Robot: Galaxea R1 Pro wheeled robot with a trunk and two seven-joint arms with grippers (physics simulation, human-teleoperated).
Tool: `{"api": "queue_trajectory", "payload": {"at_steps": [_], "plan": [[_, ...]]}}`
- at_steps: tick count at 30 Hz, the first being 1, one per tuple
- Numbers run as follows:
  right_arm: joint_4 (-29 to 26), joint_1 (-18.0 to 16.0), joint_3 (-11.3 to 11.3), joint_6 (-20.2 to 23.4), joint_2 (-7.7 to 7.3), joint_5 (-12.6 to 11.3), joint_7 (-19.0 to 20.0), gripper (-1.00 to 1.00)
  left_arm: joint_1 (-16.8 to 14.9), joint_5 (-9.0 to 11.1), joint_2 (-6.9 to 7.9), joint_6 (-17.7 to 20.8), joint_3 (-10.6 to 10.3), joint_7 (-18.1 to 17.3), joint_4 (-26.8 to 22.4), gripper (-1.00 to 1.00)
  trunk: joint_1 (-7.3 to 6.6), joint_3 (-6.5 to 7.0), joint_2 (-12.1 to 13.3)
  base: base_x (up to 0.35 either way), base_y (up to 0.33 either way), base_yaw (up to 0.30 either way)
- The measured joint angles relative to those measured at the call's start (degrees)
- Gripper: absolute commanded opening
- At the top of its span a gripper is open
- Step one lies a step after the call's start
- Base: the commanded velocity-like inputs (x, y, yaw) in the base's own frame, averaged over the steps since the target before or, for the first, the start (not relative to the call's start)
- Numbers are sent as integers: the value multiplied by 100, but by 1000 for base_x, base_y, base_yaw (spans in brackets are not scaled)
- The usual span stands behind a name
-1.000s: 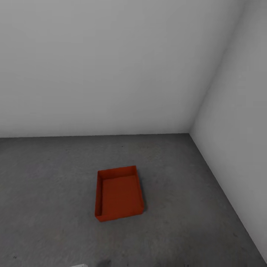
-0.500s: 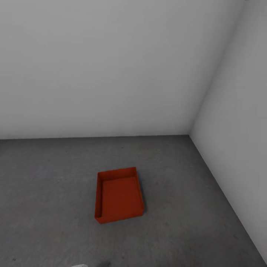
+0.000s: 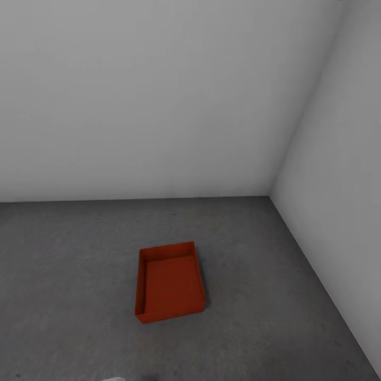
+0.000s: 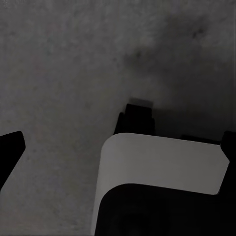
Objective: Move the two storage containers from the living room to the garage. In the garage, place one container on the floor and stack the other container on top of it (either order is fine).
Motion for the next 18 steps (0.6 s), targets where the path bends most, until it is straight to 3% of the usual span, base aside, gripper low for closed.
{"api": "queue_trajectory", "payload": {"at_steps": [18], "plan": [[0,0,0,9,7,1,0,100,0,0,0,0,0,0,0,100,0,161,0,0,0,0]]}}
